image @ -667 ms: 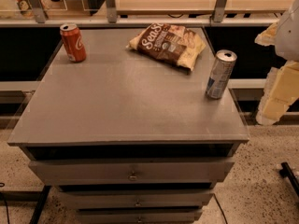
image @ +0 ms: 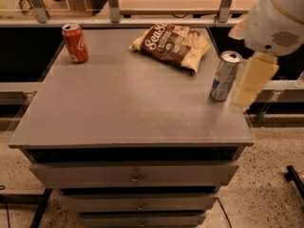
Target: Knock coke can over
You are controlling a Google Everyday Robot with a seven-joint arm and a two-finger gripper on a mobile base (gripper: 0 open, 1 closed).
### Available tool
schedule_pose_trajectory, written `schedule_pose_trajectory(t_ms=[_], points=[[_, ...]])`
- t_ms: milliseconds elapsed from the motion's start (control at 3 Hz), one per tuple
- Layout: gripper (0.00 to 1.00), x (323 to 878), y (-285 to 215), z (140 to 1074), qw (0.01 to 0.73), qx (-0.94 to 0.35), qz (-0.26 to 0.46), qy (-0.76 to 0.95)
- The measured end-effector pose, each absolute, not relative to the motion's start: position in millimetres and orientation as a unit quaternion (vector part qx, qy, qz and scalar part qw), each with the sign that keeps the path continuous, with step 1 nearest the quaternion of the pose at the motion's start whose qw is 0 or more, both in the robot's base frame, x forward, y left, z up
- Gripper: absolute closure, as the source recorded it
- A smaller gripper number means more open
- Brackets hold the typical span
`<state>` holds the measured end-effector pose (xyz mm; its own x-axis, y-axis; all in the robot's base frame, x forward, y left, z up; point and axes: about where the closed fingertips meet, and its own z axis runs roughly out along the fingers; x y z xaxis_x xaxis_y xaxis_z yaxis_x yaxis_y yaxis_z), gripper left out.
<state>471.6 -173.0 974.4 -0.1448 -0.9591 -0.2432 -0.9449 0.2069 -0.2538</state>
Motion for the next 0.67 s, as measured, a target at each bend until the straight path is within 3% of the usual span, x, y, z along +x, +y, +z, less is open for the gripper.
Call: schedule_pose_trajectory(t_ms=[667], points=[[0.0, 558.9, -1.8, 955.8, 0.198, -0.705, 0.055, 0.678]])
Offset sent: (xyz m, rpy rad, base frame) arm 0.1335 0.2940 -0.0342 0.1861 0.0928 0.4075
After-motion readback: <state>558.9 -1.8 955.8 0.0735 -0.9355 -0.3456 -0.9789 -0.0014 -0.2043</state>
